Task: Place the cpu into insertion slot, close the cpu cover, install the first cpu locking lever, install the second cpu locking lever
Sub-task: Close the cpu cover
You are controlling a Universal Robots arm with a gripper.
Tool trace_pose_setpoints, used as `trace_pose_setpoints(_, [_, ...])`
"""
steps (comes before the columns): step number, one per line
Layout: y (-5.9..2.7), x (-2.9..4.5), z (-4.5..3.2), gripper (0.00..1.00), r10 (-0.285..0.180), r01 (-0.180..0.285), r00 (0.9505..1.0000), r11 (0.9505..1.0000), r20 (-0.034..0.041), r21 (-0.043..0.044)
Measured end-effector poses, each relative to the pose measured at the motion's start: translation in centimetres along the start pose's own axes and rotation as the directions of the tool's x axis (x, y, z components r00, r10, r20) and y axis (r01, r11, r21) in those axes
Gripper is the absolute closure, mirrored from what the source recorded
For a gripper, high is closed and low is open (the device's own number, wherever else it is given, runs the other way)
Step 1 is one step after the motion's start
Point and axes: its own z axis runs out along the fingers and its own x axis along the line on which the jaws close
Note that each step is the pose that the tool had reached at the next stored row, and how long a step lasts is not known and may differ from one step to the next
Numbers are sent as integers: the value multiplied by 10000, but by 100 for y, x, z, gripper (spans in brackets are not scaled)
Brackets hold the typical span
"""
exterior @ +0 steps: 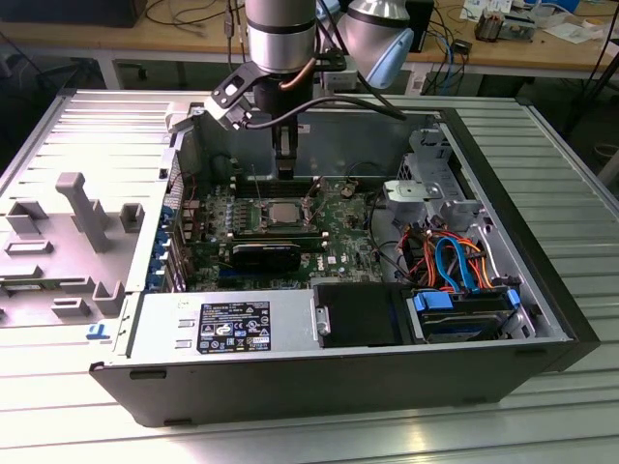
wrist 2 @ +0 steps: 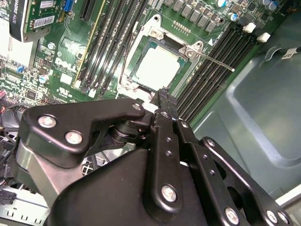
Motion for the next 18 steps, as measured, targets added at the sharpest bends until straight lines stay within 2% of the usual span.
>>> trace_pose_setpoints(7, [1, 0, 0, 89, 0, 0, 10000, 10000, 0, 0])
trace_pose_setpoints(9, [33, 1, 1, 89, 0, 0, 10000, 10000, 2, 1])
trace_pose_setpoints(10, [76, 1, 4, 89, 0, 0, 10000, 10000, 1, 0])
trace_pose_setpoints(13, [79, 2, 2, 89, -1, 1, 10000, 10000, 0, 0])
trace_pose_setpoints(18, [80, 1, -35, 89, -1, 1, 10000, 10000, 2, 1])
